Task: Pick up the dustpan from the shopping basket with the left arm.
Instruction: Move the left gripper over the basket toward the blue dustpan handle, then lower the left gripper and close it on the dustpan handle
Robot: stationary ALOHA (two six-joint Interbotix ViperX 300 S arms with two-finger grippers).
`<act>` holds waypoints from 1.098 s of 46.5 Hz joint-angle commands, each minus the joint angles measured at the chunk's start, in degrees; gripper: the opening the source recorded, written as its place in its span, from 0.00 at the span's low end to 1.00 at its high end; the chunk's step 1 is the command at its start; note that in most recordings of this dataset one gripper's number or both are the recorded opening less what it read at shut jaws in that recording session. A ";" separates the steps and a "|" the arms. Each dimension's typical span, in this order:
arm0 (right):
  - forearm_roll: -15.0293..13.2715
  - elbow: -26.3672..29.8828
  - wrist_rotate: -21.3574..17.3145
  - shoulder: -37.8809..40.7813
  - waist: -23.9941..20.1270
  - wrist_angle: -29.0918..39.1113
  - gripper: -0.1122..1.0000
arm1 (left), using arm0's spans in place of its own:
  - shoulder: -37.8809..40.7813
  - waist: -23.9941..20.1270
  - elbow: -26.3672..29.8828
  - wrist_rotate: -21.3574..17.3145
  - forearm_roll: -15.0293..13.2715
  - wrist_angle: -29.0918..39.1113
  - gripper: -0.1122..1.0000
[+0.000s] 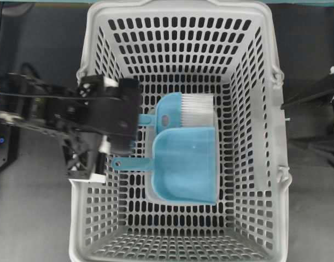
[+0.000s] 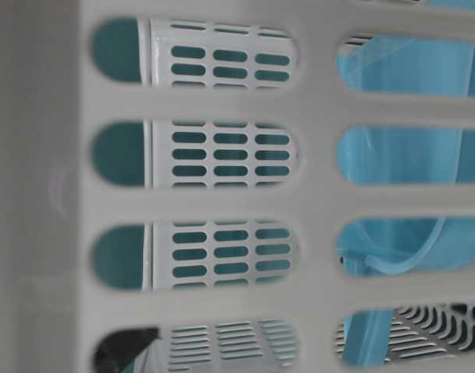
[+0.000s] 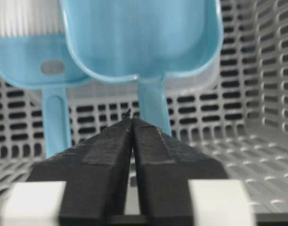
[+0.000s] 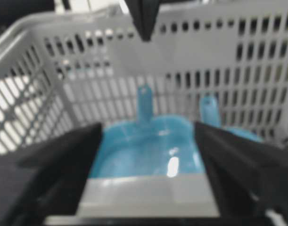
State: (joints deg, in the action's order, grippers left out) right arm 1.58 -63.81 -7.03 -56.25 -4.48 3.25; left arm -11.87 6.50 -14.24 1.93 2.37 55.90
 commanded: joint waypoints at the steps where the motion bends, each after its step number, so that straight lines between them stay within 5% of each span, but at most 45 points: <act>1: 0.00 1.67 -0.79 0.00 -0.53 0.62 0.84 | 2.29 0.18 3.69 0.53 0.18 3.34 0.25; 10: 0.00 1.76 -0.88 -0.70 -0.53 0.62 0.80 | 6.68 0.62 4.31 2.11 0.18 5.19 0.75; 15: 0.00 1.85 -0.97 -0.70 -0.53 0.62 0.80 | 8.79 0.88 4.22 3.34 0.18 5.10 0.91; 51: 0.00 1.32 -0.97 -0.70 -0.62 0.53 0.80 | 17.49 2.20 0.09 4.39 0.09 -2.72 0.88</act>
State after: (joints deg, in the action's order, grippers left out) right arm 1.58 -63.54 -7.91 -57.22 -4.92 4.13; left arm 5.98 8.61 -14.59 6.24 2.37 53.44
